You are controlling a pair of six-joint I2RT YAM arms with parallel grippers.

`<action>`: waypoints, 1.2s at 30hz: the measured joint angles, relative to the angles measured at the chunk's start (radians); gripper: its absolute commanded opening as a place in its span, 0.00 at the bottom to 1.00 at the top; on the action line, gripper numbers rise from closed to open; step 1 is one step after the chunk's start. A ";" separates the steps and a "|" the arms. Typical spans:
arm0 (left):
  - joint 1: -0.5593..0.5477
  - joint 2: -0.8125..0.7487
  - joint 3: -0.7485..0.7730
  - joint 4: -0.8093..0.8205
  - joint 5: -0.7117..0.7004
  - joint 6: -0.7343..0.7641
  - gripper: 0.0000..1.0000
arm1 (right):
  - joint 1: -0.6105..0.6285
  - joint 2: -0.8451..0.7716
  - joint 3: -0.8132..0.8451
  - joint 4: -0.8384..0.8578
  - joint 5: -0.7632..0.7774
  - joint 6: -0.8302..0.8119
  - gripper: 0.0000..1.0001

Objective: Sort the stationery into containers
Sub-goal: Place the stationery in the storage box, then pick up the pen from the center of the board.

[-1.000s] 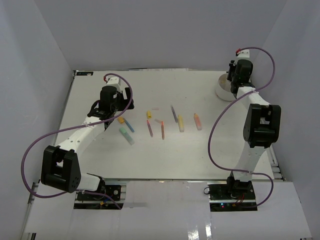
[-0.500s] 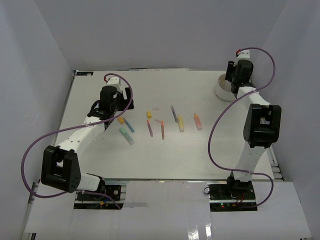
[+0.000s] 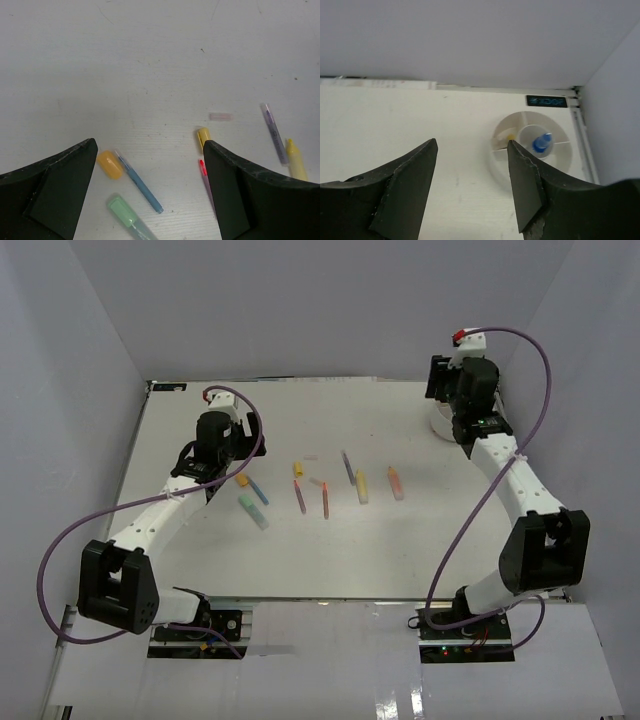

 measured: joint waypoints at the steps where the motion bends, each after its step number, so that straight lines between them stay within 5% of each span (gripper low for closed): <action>1: 0.000 -0.001 0.000 -0.001 -0.005 -0.001 0.98 | 0.035 -0.027 -0.018 -0.014 0.000 0.003 0.65; 16: 0.000 -0.007 0.034 -0.107 -0.119 -0.042 0.98 | 0.499 -0.016 -0.203 -0.228 -0.007 0.067 0.63; 36: 0.000 0.025 0.034 -0.180 -0.157 -0.054 0.98 | 0.541 0.385 0.083 -0.286 0.045 0.090 0.48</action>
